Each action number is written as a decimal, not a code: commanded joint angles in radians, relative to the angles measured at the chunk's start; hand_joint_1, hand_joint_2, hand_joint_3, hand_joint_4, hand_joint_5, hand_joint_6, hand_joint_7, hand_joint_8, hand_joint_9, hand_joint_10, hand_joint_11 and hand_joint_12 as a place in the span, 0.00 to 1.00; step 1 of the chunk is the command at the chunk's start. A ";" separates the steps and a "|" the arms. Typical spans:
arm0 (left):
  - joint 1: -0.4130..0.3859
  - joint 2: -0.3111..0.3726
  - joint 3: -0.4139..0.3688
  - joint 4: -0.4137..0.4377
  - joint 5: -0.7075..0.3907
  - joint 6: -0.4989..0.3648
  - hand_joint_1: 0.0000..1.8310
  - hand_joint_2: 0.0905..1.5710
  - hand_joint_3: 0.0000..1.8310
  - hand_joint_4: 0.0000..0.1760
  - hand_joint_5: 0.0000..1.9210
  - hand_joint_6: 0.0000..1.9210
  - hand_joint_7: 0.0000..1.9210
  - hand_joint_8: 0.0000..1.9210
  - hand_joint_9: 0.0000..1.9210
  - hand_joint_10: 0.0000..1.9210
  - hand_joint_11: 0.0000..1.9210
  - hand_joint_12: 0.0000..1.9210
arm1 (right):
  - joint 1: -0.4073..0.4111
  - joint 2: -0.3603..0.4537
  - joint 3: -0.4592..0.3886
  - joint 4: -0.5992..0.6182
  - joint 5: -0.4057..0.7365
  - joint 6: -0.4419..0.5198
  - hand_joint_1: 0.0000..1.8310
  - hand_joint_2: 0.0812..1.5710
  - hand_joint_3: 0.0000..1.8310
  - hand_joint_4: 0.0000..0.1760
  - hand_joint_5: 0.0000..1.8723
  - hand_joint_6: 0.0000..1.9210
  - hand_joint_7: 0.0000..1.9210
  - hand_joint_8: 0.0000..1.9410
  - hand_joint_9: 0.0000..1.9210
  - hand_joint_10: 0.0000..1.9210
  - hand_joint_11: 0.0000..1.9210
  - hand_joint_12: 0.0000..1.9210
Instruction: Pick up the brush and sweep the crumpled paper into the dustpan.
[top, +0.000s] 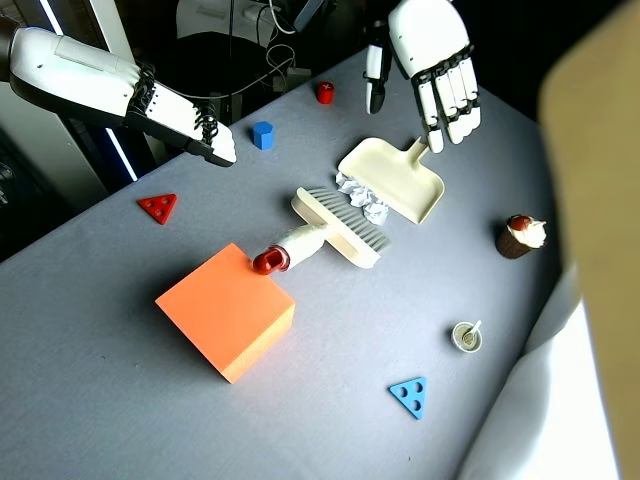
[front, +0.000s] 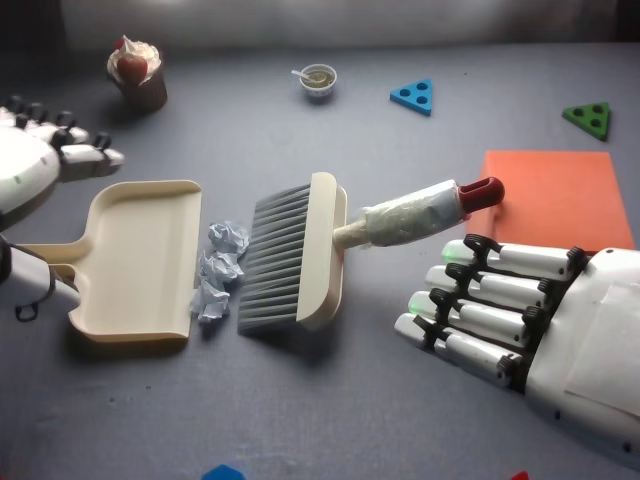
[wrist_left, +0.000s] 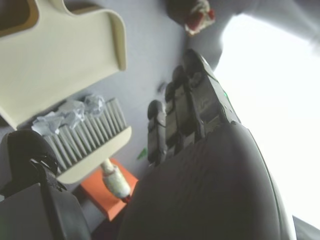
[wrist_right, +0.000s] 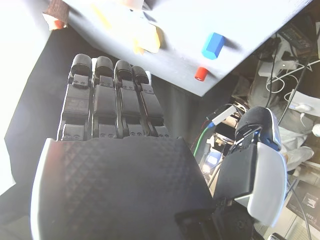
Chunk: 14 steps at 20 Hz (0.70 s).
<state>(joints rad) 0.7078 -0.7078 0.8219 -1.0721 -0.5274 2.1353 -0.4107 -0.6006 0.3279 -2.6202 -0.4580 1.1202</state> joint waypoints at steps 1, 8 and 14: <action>-0.003 -0.006 0.011 0.035 -0.106 0.005 0.40 0.59 0.00 0.80 0.15 0.00 0.11 0.00 0.13 0.00 0.11 0.11 | 0.001 0.006 -0.006 -0.034 -0.087 -0.002 0.00 0.55 0.01 0.00 0.06 0.00 0.06 0.00 0.07 0.00 0.08 0.01; 0.095 -0.049 0.049 0.079 -0.161 -0.100 0.37 0.62 0.00 0.83 0.19 0.00 0.13 0.00 0.13 0.00 0.02 0.34 | 0.000 0.008 -0.007 -0.034 -0.087 -0.002 0.00 0.56 0.00 0.00 0.07 0.00 0.08 0.00 0.08 0.00 0.09 0.01; 0.163 -0.089 0.087 0.104 -0.225 -0.177 0.38 0.61 0.00 0.76 0.20 0.00 0.15 0.01 0.13 0.00 0.01 0.33 | 0.000 0.008 -0.007 -0.036 -0.087 -0.002 0.00 0.58 0.00 0.00 0.07 0.00 0.08 0.00 0.08 0.00 0.08 0.00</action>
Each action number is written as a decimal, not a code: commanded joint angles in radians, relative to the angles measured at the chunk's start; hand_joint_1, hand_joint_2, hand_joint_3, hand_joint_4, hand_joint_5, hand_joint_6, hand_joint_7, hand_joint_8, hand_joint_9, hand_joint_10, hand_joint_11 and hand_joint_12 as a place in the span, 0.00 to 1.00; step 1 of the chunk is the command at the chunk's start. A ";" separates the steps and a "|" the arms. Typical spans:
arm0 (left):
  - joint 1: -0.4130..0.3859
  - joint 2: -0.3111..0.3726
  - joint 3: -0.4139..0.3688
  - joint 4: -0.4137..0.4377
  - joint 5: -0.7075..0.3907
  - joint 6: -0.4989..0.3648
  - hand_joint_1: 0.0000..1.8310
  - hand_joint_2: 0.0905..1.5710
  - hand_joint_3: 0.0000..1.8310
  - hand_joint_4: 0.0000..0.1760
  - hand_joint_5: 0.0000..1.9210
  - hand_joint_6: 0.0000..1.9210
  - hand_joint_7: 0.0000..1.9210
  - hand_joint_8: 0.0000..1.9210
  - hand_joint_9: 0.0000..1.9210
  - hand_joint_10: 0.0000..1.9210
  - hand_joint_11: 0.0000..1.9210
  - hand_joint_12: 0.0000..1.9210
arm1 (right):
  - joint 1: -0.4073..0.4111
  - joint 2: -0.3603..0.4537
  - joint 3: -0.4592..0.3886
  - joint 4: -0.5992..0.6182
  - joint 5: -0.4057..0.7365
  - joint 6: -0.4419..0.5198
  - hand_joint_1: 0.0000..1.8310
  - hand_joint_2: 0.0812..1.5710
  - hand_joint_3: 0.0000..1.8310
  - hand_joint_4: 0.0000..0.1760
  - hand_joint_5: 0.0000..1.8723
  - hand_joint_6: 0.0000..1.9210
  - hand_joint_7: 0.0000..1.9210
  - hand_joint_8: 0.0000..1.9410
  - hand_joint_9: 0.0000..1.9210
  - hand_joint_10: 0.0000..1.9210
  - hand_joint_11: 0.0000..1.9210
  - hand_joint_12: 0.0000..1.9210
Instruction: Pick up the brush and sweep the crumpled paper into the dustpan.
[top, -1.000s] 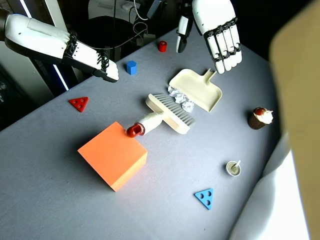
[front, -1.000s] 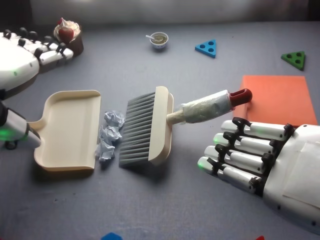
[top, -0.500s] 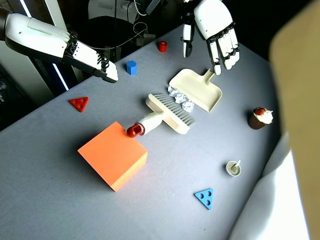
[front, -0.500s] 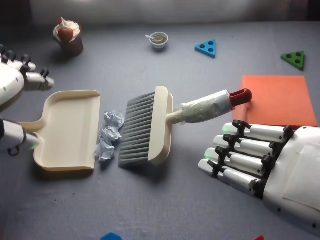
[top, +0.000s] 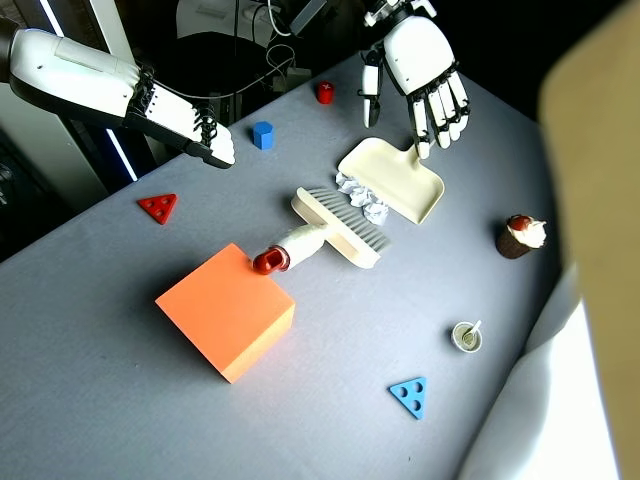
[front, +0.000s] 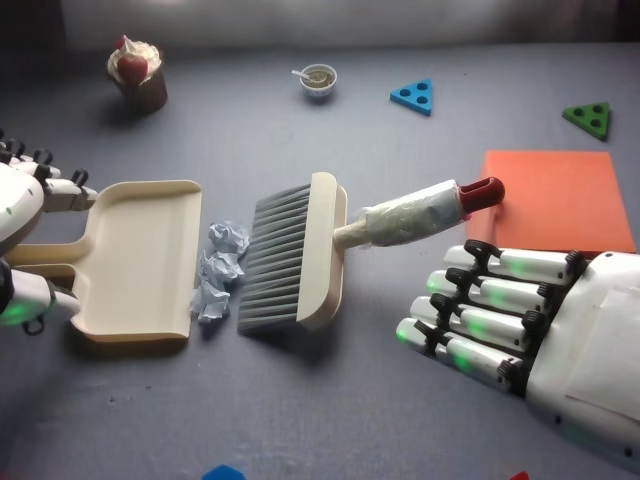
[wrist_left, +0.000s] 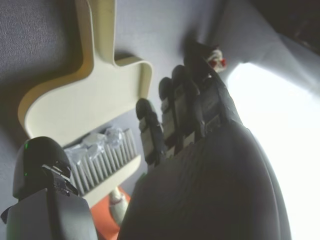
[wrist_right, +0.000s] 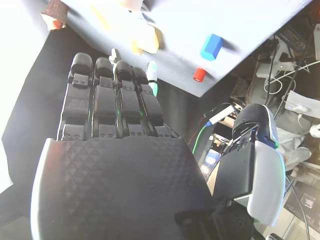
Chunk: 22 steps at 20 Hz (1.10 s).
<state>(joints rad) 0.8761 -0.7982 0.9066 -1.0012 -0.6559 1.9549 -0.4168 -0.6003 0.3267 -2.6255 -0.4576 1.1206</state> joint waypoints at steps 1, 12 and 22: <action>0.000 -0.006 0.013 0.044 -0.103 -0.015 0.37 0.61 0.00 0.77 0.19 0.00 0.14 0.00 0.12 0.00 0.01 0.33 | 0.007 0.007 -0.006 -0.031 -0.088 -0.003 0.00 0.59 0.00 0.00 0.07 0.00 0.08 0.00 0.08 0.00 0.08 0.00; 0.078 -0.056 0.096 0.150 -0.165 -0.200 0.38 0.62 0.00 0.79 0.23 0.00 0.15 0.00 0.15 0.00 0.02 0.34 | 0.007 0.008 -0.006 -0.034 -0.088 -0.003 0.01 0.61 0.00 0.00 0.08 0.00 0.08 0.00 0.08 0.00 0.09 0.01; 0.198 -0.087 0.129 0.212 -0.277 -0.373 0.38 0.63 0.00 0.85 0.25 0.00 0.17 0.00 0.16 0.00 0.03 0.34 | 0.007 0.008 -0.006 -0.037 -0.088 -0.003 0.00 0.62 0.00 0.00 0.07 0.00 0.08 0.00 0.08 0.00 0.09 0.00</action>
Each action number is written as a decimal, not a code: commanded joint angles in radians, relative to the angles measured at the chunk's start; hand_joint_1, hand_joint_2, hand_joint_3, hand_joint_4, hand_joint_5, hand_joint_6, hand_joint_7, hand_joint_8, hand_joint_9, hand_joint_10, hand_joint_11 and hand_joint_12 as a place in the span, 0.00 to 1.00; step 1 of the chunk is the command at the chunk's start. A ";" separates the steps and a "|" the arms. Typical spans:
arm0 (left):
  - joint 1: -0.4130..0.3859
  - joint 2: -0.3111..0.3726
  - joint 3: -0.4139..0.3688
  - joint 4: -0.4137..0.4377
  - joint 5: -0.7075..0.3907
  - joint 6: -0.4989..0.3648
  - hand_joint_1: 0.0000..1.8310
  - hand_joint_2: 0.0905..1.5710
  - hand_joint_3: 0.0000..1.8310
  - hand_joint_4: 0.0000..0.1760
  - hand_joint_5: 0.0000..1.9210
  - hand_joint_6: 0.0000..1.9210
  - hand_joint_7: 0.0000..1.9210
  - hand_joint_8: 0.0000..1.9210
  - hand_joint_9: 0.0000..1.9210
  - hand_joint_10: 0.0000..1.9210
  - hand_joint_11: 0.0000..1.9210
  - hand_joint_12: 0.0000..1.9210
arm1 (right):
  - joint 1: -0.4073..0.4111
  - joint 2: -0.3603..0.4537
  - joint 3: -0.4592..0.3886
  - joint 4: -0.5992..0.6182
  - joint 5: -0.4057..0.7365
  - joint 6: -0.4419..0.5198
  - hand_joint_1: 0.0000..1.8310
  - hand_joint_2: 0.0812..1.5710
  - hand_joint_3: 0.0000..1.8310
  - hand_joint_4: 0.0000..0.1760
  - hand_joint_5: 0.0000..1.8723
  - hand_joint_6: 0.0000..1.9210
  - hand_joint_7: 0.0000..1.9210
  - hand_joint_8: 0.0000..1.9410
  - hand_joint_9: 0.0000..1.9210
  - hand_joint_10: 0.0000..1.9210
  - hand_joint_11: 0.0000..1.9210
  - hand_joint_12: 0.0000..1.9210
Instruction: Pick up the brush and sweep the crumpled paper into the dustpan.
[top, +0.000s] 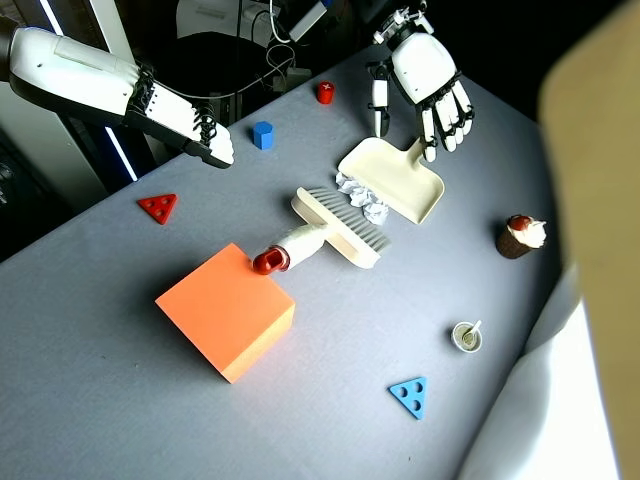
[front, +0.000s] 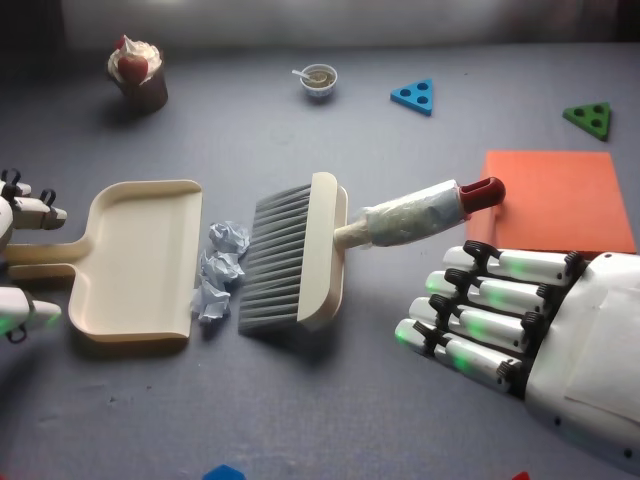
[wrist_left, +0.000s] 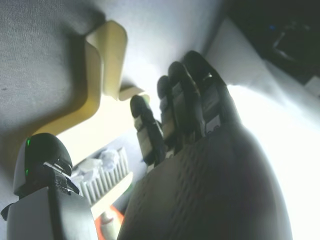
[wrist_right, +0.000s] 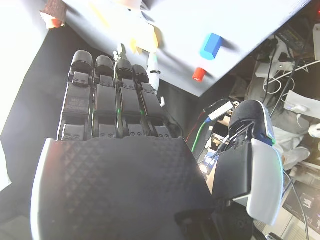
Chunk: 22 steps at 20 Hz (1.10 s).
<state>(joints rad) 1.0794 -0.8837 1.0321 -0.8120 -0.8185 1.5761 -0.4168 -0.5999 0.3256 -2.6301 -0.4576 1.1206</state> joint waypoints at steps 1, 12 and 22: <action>-0.002 -0.008 0.014 0.041 -0.114 -0.012 0.38 0.63 0.00 0.85 0.26 0.00 0.17 0.00 0.15 0.00 0.03 0.33 | 0.007 0.007 -0.004 -0.033 -0.088 -0.003 0.00 0.62 0.00 0.00 0.08 0.01 0.09 0.01 0.09 0.00 0.10 0.01; 0.005 -0.046 0.093 0.131 -0.105 -0.086 0.40 0.63 0.00 0.87 0.29 0.01 0.19 0.01 0.17 0.01 0.05 0.31 | 0.007 0.007 -0.004 -0.033 -0.088 -0.003 0.01 0.63 0.00 0.00 0.06 0.00 0.07 0.00 0.08 0.00 0.08 0.00; 0.029 -0.080 0.095 0.124 -0.095 -0.082 0.42 0.63 0.00 0.83 0.30 0.01 0.19 0.00 0.17 0.00 0.05 0.30 | 0.007 0.007 -0.005 -0.036 -0.088 -0.003 0.00 0.62 0.00 0.00 0.08 0.00 0.09 0.00 0.09 0.00 0.10 0.01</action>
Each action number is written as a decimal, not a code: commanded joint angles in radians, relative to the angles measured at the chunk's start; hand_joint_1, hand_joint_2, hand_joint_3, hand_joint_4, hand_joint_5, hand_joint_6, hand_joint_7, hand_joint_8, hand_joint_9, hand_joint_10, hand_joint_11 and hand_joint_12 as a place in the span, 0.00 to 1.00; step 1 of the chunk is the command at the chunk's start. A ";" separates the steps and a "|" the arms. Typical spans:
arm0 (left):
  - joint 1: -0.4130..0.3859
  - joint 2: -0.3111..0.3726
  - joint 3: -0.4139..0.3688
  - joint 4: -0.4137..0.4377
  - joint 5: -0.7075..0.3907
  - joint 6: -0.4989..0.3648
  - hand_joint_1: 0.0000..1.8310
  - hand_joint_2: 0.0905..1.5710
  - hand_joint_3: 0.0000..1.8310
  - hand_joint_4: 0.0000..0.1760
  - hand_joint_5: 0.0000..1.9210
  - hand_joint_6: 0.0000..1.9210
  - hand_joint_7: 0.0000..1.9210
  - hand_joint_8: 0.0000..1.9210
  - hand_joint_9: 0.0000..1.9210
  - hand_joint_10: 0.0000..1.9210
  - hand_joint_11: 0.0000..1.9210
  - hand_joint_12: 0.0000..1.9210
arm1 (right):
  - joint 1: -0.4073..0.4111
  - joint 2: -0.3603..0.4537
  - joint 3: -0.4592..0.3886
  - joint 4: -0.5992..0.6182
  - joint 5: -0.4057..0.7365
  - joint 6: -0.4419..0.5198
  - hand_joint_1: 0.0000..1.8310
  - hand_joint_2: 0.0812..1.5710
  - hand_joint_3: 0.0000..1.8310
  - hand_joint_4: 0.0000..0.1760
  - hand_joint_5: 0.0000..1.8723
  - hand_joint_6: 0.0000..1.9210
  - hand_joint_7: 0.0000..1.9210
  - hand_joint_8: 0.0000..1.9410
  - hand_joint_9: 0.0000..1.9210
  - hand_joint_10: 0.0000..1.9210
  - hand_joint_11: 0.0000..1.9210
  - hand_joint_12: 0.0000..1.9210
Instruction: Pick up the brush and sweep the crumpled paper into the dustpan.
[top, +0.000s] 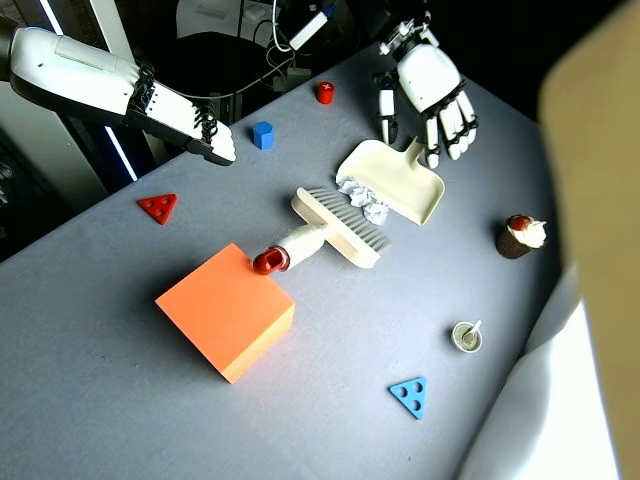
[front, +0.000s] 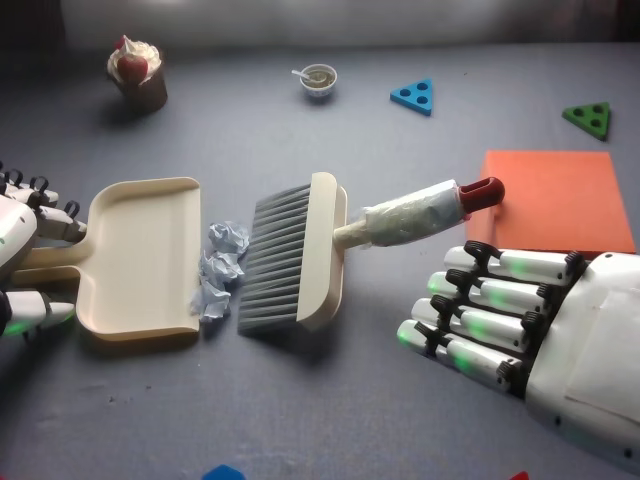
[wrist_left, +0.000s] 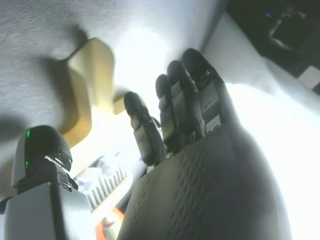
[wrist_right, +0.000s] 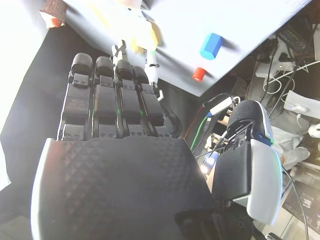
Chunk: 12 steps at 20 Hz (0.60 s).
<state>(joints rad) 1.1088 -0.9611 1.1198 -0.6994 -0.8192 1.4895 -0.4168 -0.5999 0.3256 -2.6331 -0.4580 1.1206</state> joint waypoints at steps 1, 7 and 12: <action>-0.001 -0.005 0.007 0.011 -0.090 0.008 0.42 0.63 0.00 0.84 0.31 0.01 0.19 0.01 0.18 0.00 0.05 0.30 | 0.007 0.007 -0.005 -0.033 -0.088 -0.003 0.00 0.63 0.00 0.00 0.08 0.00 0.09 0.00 0.09 0.00 0.09 0.00; -0.002 -0.009 0.008 0.008 -0.089 0.010 0.52 0.66 0.00 0.22 0.46 0.00 0.27 0.00 0.23 0.00 0.09 0.31 | 0.007 0.007 -0.005 -0.033 -0.088 -0.003 0.00 0.62 0.00 0.00 0.08 0.00 0.09 0.00 0.09 0.00 0.09 0.00; -0.017 -0.006 0.009 0.005 -0.081 0.019 0.64 0.65 0.00 0.00 0.59 0.38 0.34 0.00 0.31 0.00 0.16 0.27 | -0.008 -0.003 -0.005 -0.013 -0.126 -0.003 0.00 0.63 0.00 0.00 0.06 0.00 0.07 0.00 0.07 0.00 0.07 0.00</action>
<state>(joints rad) 1.0958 -0.9642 1.1225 -0.7006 -0.8261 1.4975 -0.4294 -0.6083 0.3256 -2.6217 -0.4801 1.1202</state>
